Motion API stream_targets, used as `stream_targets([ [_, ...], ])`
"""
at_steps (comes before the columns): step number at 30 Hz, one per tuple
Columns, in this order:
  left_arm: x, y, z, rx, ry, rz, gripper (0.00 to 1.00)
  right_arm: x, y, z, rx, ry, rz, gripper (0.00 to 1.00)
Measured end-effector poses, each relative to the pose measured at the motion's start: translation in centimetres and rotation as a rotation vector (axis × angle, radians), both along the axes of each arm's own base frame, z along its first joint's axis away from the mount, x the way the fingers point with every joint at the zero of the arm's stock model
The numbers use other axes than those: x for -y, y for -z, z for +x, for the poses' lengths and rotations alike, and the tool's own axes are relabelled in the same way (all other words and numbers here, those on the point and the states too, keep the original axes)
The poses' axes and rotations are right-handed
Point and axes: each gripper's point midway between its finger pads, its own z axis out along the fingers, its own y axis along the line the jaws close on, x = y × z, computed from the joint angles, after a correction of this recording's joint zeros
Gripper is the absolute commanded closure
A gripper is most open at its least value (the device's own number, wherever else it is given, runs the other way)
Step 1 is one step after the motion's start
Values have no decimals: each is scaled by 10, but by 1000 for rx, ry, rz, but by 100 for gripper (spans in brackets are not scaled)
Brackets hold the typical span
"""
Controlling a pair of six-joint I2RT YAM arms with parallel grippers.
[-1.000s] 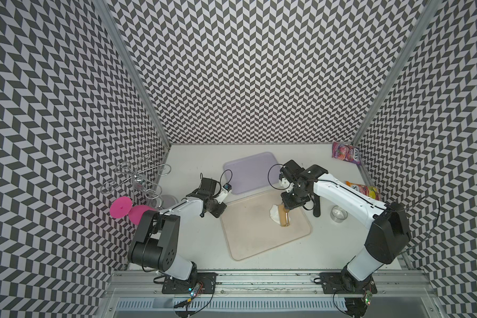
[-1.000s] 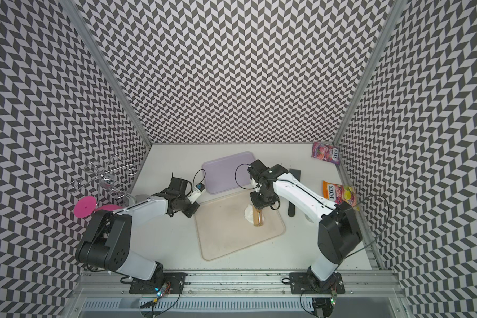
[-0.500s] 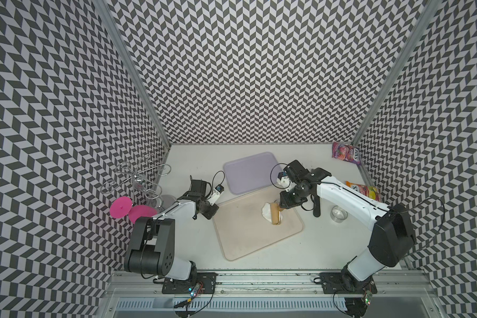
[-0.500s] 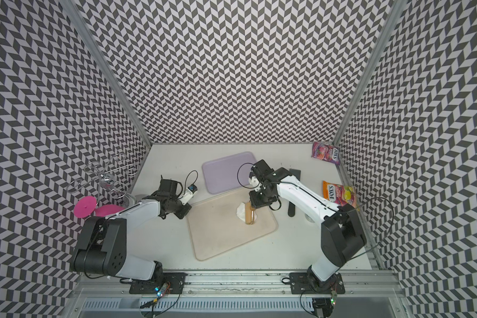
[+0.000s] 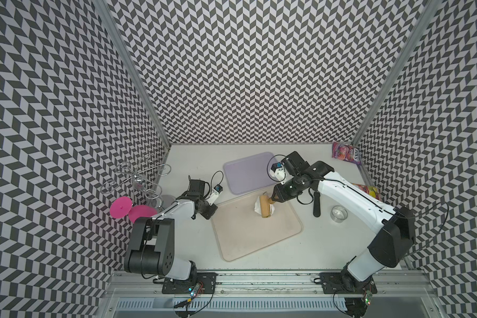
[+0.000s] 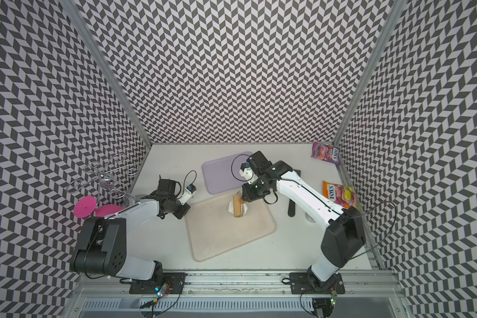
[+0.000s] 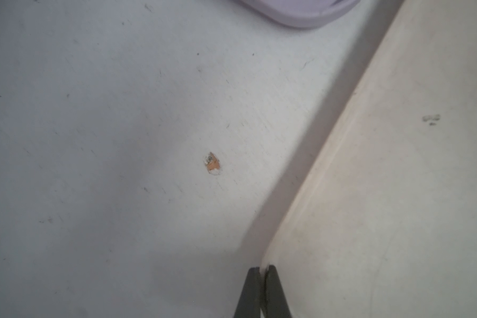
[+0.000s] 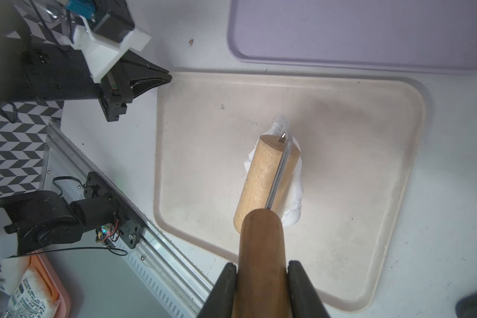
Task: Roll out the dumpling wrappers from the dough
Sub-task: Flatten out the dough on the work surface.
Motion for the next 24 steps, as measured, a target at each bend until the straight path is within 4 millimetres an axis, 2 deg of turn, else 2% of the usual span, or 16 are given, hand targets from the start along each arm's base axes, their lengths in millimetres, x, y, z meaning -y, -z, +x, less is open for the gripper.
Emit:
stream_targets([
  [5, 1, 0, -1, -4, 4, -5, 100, -1, 3, -10, -42, -29, 12, 100],
  [12, 2, 0, -1, -7, 3, -10, 100, -24, 25, -58, -208, -155, 152, 100],
  [15, 4, 0, -2, -8, 4, -15, 100, -25, 40, -71, -255, -170, 158, 100],
  [19, 6, 0, -2, -9, 1, -18, 100, -19, 51, -72, -261, -152, 119, 100],
  [24, 8, -1, -2, -13, -5, -26, 100, -30, 49, -75, -266, -161, 220, 100],
])
